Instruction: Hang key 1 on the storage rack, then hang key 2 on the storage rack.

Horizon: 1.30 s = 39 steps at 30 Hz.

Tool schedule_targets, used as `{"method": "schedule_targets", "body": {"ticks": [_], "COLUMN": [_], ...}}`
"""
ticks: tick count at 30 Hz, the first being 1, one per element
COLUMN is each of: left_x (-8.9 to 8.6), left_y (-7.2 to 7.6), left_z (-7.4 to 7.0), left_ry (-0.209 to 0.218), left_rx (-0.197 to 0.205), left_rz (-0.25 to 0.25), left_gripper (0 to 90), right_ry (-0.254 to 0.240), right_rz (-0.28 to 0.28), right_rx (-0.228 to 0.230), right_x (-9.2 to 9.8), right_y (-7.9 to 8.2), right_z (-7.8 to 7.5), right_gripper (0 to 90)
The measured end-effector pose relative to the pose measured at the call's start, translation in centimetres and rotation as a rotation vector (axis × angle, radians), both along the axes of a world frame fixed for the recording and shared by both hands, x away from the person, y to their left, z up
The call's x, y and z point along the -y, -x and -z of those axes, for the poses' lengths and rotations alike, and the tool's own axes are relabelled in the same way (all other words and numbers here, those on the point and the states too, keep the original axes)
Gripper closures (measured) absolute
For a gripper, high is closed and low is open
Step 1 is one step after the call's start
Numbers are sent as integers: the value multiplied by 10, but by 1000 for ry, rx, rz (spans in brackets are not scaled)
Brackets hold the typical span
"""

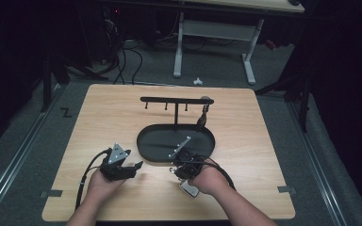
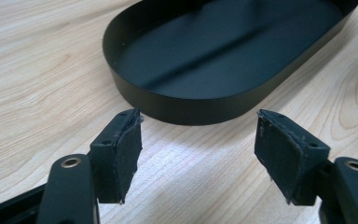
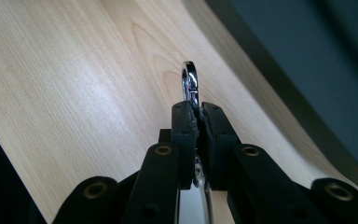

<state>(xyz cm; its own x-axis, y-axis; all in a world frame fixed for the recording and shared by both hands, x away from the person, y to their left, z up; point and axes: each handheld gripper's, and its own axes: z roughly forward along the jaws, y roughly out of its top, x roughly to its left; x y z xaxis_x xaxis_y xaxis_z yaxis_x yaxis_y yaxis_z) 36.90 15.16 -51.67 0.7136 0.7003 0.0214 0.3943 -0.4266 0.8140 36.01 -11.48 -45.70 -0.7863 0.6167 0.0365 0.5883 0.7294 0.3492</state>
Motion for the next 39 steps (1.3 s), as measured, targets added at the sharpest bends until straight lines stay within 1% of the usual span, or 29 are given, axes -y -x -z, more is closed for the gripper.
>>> {"method": "schedule_targets", "body": {"ticks": [2,5,10,12,15,16,19,20,21,22,23,24,27,29,33,36,39], "left_x": [1,1,5,7,10,11,10,9,6,5,4,3,3,3,4,4,2], "left_y": [1,2,3,2,1,0,2,3,3,4,4,4,5,6,7,8,8], "left_z": [0,-1,0,0,0,0,1,1,-1,-1,-2,-3,-3,-2,-1,-1,-1], "left_ry": [-6,1,-10,0,-2,-6,-26,-22,-7,-4,8,8,2,-12,-6,-19,-23], "left_rx": [0,2,-2,0,14,13,13,15,17,18,21,21,23,20,17,17,19], "left_rz": [2,1,11,13,25,29,38,36,28,26,20,19,13,17,15,19,15], "left_gripper": [324,324,324,324,324,324,321,321,321,322,323,323,323,323,323,323,323], "right_ry": [-3,-4,4,7,0,-1,5,4,8,14,14,16,18,20,16,23,27], "right_rz": [19,37,63,71,81,84,87,87,88,87,89,87,100,101,109,119,126], "right_rx": [0,10,47,63,69,69,68,68,68,71,71,76,83,92,107,113,118], "right_x": [6,14,27,31,34,35,37,37,37,37,37,37,38,39,42,45,47], "right_y": [0,-1,-2,-4,-6,-8,-12,-14,-15,-17,-17,-18,-22,-23,-27,-30,-33], "right_z": [-7,-19,-42,-51,-59,-62,-67,-68,-70,-72,-73,-75,-80,-82,-88,-92,-95], "right_gripper": [850,849,850,850,850,850,850,850,850,850,850,850,850,850,849,849,850]}}
